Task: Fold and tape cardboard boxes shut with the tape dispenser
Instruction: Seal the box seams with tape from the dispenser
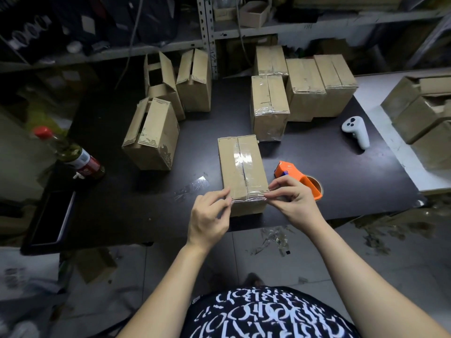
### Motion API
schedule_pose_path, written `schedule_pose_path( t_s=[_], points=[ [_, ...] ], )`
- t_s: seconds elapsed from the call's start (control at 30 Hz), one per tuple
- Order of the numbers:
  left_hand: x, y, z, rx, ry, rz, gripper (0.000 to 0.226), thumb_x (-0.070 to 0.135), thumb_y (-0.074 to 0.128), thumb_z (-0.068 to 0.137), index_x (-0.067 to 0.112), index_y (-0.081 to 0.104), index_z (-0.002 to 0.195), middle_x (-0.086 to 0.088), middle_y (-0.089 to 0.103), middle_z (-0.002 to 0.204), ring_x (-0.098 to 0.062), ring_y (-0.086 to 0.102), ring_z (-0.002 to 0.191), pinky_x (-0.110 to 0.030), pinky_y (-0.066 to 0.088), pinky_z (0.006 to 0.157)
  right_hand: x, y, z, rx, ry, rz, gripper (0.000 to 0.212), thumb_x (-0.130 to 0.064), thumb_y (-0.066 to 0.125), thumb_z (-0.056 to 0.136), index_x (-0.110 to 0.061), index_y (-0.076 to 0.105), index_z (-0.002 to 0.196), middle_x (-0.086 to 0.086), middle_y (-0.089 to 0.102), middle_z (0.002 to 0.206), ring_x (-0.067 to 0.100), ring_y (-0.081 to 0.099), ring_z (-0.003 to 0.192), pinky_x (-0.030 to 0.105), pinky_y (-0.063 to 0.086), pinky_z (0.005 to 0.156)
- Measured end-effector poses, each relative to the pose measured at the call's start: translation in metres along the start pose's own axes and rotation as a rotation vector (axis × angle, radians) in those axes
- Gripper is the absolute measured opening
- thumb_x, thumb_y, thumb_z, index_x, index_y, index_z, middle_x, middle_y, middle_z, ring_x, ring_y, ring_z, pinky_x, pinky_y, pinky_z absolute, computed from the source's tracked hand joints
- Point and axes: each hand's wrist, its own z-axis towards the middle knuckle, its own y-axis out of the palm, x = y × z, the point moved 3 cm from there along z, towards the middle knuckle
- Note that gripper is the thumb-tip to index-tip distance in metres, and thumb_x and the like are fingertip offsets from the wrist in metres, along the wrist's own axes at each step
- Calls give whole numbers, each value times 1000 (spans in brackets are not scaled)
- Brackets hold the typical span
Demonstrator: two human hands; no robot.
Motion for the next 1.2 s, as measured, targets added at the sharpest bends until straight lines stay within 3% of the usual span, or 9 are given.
schedule_pose_path(
  t_s=[0.13,0.23,0.33,0.53,0.67,0.87,0.97,1.07,1.2],
  points=[
    [-7,2,-6,25,50,0,13,-1,77,85,5,79,96,-8,75,117,-18,73,99,-40,52,68,0,6,-5,1,91,104,16,-1,84,80,-10,83,93,7,68,108,19,70,102,27,57,92],
    [-7,2,-9,37,98,26,10,3,75,89,3,79,98,-11,74,119,-20,74,94,-38,51,66,-5,3,-5,-32,142,137,14,3,78,85,-8,83,92,6,67,111,12,70,101,20,56,87],
    [-7,0,-11,35,111,41,12,10,74,90,4,80,98,-10,73,122,-17,74,95,-35,51,69,-6,3,-3,8,170,117,8,-9,79,88,-13,84,82,0,69,106,10,67,100,19,53,83],
    [-7,0,-11,25,7,-1,18,22,74,92,7,81,98,-7,74,120,-13,73,101,-33,52,71,-7,9,-2,48,111,49,15,-7,90,73,-9,82,86,3,69,103,16,72,93,23,61,80],
    [-12,4,-7,49,-132,-101,12,8,86,79,8,81,91,-4,77,112,-12,73,98,-39,59,76,-8,7,-1,32,12,-27,16,-1,88,73,-6,81,86,7,69,101,12,71,92,20,59,79],
    [-16,3,-5,2,-85,-154,21,-9,83,77,-2,79,96,-11,76,111,-19,74,102,-34,58,95,-4,4,-1,52,24,-70,19,-1,87,75,-10,81,90,1,72,101,16,70,95,22,58,84],
    [-11,0,-2,21,-83,-155,17,-9,85,74,-2,78,88,-11,77,105,-17,73,98,-22,54,95,-6,5,-5,87,81,-12,24,-1,86,78,-14,80,97,-4,76,100,12,72,98,25,59,88],
    [-2,0,1,6,-92,-221,11,-4,87,75,-1,78,82,-10,77,100,-14,73,96,-23,56,91,1,1,-7,190,211,39,26,-2,84,81,-20,80,99,-13,78,98,4,71,101,26,58,94],
    [18,4,-4,-60,-180,-301,17,2,83,80,3,81,97,-8,75,115,-8,72,107,-23,54,98,3,-4,-6,334,279,-31,24,-9,84,83,-22,79,102,-12,76,101,1,70,99,27,57,94]
  ],
)
